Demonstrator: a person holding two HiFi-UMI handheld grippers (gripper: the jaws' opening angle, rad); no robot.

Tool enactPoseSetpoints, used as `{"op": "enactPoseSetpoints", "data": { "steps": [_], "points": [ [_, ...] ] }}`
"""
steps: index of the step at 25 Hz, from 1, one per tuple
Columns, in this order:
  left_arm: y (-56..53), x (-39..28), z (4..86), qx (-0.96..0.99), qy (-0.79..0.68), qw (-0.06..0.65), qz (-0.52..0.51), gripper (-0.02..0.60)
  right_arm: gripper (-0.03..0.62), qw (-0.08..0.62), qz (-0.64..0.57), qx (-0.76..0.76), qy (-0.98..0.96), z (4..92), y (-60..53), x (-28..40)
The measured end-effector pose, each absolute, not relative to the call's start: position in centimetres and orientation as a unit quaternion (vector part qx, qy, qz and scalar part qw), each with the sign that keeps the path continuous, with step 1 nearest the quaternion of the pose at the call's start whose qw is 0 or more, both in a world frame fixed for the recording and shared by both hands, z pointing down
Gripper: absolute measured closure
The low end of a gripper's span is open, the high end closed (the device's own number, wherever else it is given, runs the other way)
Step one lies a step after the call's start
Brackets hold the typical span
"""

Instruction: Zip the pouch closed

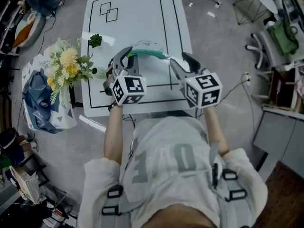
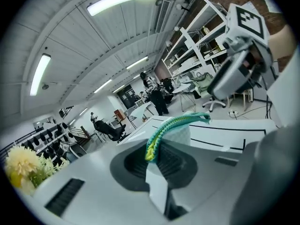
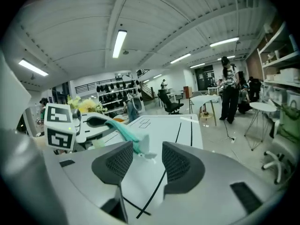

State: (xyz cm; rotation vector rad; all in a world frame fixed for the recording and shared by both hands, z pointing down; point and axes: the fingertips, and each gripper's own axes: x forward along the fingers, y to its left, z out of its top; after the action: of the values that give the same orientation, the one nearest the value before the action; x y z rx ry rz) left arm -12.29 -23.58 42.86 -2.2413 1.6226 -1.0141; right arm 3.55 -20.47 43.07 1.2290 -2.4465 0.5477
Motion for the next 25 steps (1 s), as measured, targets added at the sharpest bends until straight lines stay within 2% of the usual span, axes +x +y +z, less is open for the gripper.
{"op": "enactPoseSetpoints", "data": {
  "steps": [5, 9, 16, 25],
  "points": [
    [-22.8, -12.0, 42.5, -0.757, 0.558, 0.074, -0.331, 0.563, 0.408, 0.188, 0.214, 0.393, -0.874, 45.9, -18.2, 2.4],
    [-22.2, -11.4, 42.0, -0.76, 0.558, 0.075, -0.324, 0.564, 0.456, 0.201, 0.219, 0.392, -0.871, 47.2, -17.7, 2.2],
    [-21.5, -11.3, 41.4, -0.762, 0.555, 0.082, -0.322, 0.563, 0.457, 0.225, 0.203, 0.398, -0.866, 48.2, -17.9, 2.5],
    [-21.1, -11.7, 41.2, -0.76, 0.56, 0.082, -0.319, 0.563, 0.477, 0.217, 0.204, 0.384, -0.874, 48.0, -17.9, 1.6]
  ]
}}
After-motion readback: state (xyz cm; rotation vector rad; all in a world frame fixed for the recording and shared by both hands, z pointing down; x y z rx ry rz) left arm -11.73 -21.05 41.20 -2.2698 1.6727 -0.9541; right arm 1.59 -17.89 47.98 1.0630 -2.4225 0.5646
